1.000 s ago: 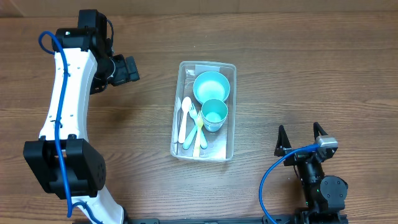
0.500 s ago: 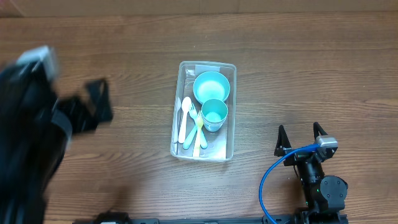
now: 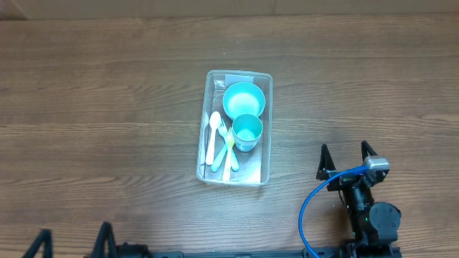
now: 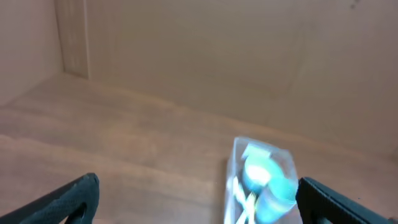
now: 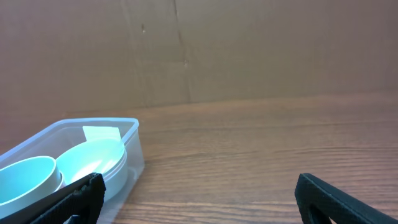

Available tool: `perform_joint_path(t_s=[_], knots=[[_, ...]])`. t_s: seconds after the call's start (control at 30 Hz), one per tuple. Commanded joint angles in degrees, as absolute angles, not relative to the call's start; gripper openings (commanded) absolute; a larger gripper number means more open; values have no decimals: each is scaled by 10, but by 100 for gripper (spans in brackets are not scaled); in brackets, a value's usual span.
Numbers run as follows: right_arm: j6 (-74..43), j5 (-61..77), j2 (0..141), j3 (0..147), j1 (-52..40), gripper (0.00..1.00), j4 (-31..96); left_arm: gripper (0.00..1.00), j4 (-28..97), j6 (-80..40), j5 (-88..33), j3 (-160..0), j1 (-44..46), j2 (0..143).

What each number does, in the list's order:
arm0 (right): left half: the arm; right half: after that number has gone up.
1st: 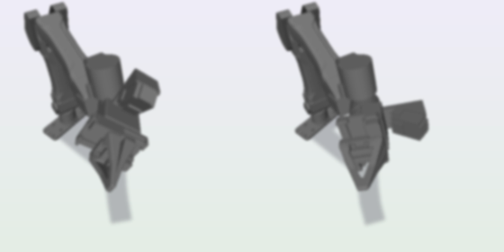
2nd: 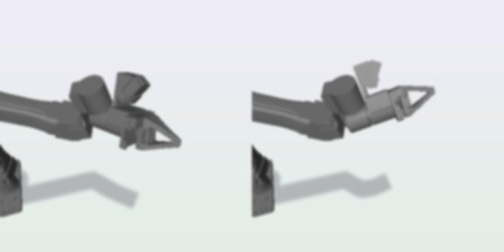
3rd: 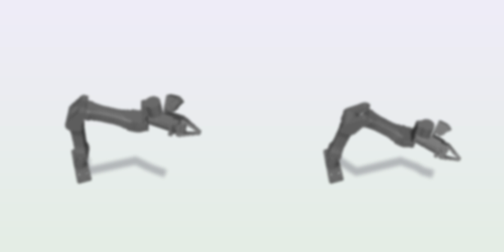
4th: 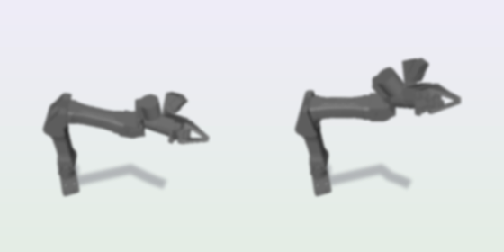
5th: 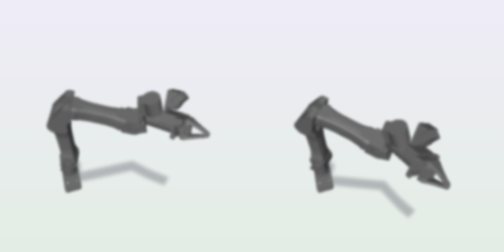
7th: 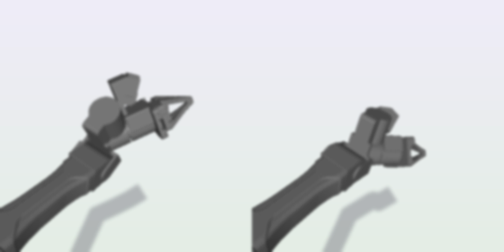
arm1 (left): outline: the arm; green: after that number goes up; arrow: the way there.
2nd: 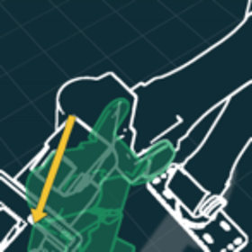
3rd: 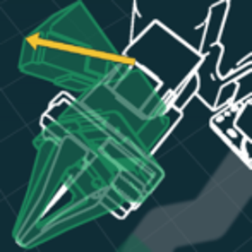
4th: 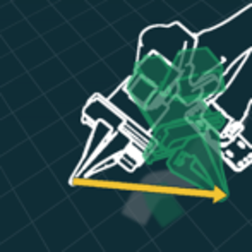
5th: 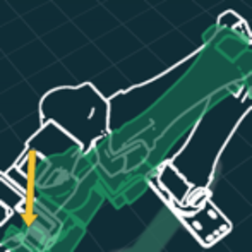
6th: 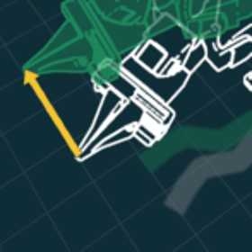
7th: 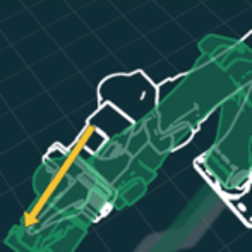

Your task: Pack container

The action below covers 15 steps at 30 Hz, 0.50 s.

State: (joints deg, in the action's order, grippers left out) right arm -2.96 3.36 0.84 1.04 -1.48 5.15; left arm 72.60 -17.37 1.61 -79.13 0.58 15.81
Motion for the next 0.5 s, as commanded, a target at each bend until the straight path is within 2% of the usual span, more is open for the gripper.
perform_joint_path(t_s=[0.0,0.2,0.3,0.47], knots=[[-28,27,2,4,-11,100,46,100,587,-163,40,-592,1,74],[-27,27,2,4,-11,100,46,100,305,-160,-19,-327,-12,33],[-27,27,2,4,-11,100,46,100,185,-112,-49,-244,-12,33],[-27,27,2,4,-11,100,46,100,57,-26,-76,-143,-12,33]])
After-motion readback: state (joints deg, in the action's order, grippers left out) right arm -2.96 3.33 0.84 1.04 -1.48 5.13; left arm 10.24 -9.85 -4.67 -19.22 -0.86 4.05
